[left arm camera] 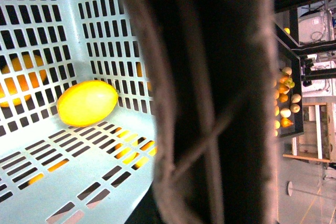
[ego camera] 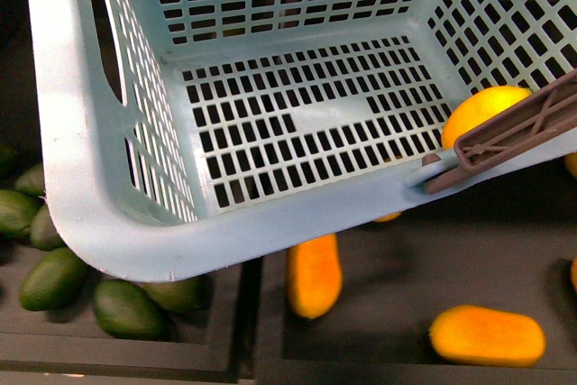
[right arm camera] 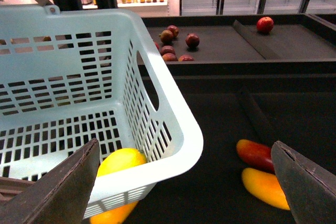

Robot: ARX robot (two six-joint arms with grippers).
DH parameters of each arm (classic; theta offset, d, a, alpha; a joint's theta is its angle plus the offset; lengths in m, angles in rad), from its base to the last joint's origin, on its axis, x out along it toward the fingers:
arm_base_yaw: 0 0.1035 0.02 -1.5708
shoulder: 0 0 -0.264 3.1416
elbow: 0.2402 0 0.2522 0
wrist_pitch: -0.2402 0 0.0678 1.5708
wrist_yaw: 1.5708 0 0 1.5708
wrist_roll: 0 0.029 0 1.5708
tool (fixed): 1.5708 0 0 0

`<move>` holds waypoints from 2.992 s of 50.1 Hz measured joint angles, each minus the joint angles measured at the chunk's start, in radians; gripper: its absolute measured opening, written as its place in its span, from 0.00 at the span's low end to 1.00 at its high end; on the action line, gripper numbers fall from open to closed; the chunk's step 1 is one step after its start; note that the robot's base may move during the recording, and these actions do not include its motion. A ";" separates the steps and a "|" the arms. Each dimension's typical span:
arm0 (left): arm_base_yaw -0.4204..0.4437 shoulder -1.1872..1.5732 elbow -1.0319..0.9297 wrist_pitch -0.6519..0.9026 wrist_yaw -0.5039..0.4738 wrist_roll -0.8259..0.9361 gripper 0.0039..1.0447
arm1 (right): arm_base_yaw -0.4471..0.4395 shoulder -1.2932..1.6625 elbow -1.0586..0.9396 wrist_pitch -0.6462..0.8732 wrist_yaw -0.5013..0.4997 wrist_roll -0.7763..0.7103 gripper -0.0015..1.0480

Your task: Pick lemon and mango into basket

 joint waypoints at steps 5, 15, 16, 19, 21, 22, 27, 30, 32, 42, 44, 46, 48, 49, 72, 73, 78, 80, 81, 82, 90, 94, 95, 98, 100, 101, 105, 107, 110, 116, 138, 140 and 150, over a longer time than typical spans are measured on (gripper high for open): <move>0.000 0.000 0.000 0.000 0.000 0.000 0.04 | 0.000 0.000 0.000 0.000 0.001 0.000 0.92; 0.004 0.000 0.000 0.000 0.001 -0.001 0.04 | 0.000 0.000 0.000 0.000 -0.006 0.000 0.92; 0.008 0.000 0.000 0.000 0.000 -0.001 0.04 | 0.000 0.000 0.000 0.000 -0.006 0.000 0.92; 0.013 -0.004 0.000 0.000 -0.019 0.000 0.04 | 0.000 -0.002 0.000 0.000 -0.006 0.000 0.92; 0.012 -0.005 0.000 0.000 -0.027 0.008 0.04 | 0.000 -0.001 0.000 0.000 -0.006 0.000 0.92; 0.013 -0.005 0.000 0.000 -0.027 0.011 0.04 | 0.000 0.001 0.000 0.000 -0.004 0.000 0.92; 0.012 -0.005 0.000 0.000 -0.014 0.007 0.04 | 0.026 0.050 0.082 -0.226 0.147 0.112 0.92; 0.007 -0.005 0.000 0.000 -0.010 0.001 0.04 | -0.005 0.141 0.203 -0.491 0.272 0.289 0.92; 0.001 -0.006 0.000 0.000 -0.007 0.003 0.04 | -0.057 0.204 0.255 -0.615 0.269 0.430 0.92; -0.007 -0.005 0.000 0.000 0.014 -0.003 0.04 | -0.299 0.512 0.344 -0.415 0.078 0.547 0.92; -0.006 -0.005 0.000 0.000 0.011 -0.005 0.04 | -0.336 0.615 0.369 -0.335 0.049 0.536 0.92; -0.006 -0.005 0.000 0.000 0.006 -0.005 0.04 | -0.364 0.723 0.395 -0.262 0.029 0.520 0.92; -0.003 -0.005 0.000 0.000 0.000 -0.004 0.04 | -0.381 0.813 0.420 -0.204 0.005 0.509 0.92; -0.002 -0.005 0.000 0.000 -0.005 -0.004 0.04 | -0.388 0.858 0.433 -0.180 0.000 0.504 0.92; -0.002 -0.005 0.000 0.000 0.005 -0.001 0.04 | -0.286 1.701 0.826 -0.066 -0.075 0.486 0.92; -0.002 -0.005 0.000 0.000 0.004 0.000 0.04 | -0.281 1.721 0.844 -0.070 -0.073 0.498 0.92; -0.002 -0.005 0.000 0.000 -0.005 0.000 0.04 | -0.251 1.810 0.929 -0.096 -0.067 0.537 0.92; -0.002 -0.005 0.000 0.000 -0.008 0.000 0.04 | -0.241 1.839 0.961 -0.106 -0.066 0.549 0.92; -0.002 -0.005 0.000 0.000 -0.007 0.001 0.04 | -0.236 1.852 0.975 -0.112 -0.066 0.555 0.92; -0.002 -0.005 0.000 0.000 -0.007 0.001 0.04 | -0.231 1.864 0.990 -0.117 -0.066 0.559 0.92; -0.002 -0.005 0.000 0.000 0.004 0.000 0.04 | -0.195 1.930 1.090 -0.148 -0.064 0.593 0.92; -0.002 -0.005 0.000 0.000 0.004 0.000 0.04 | -0.185 1.955 1.131 -0.164 -0.061 0.604 0.92; -0.002 -0.005 0.000 0.000 0.003 0.000 0.04 | -0.183 1.964 1.144 -0.169 -0.060 0.606 0.92; -0.002 -0.005 0.000 0.000 0.002 0.000 0.04 | -0.177 1.986 1.172 -0.182 -0.048 0.609 0.92; -0.002 -0.005 0.000 0.000 0.000 0.000 0.04 | -0.172 2.002 1.187 -0.192 -0.045 0.609 0.92; -0.002 -0.005 0.000 0.000 0.000 0.000 0.04 | -0.170 2.009 1.194 -0.196 -0.046 0.609 0.92; -0.002 -0.005 0.000 0.000 0.000 0.000 0.04 | -0.161 2.037 1.223 -0.208 -0.037 0.610 0.92; -0.002 -0.005 0.000 0.000 0.000 0.000 0.04 | -0.157 2.051 1.236 -0.217 -0.029 0.612 0.92; -0.002 -0.005 0.000 0.000 0.001 0.000 0.04 | -0.152 2.067 1.249 -0.223 -0.018 0.612 0.90; -0.002 -0.005 0.000 0.000 0.000 0.000 0.04 | -0.149 2.069 1.262 -0.227 -0.011 0.613 0.73; -0.002 -0.005 0.000 0.000 -0.001 0.000 0.04 | -0.292 1.831 0.997 -0.112 -0.034 0.638 0.59; -0.002 -0.005 0.000 0.000 0.000 0.000 0.04 | -0.324 1.764 0.953 -0.100 -0.048 0.637 0.59; -0.002 -0.005 0.000 0.000 0.000 0.000 0.04 | -0.451 1.388 0.755 -0.111 -0.109 0.622 0.59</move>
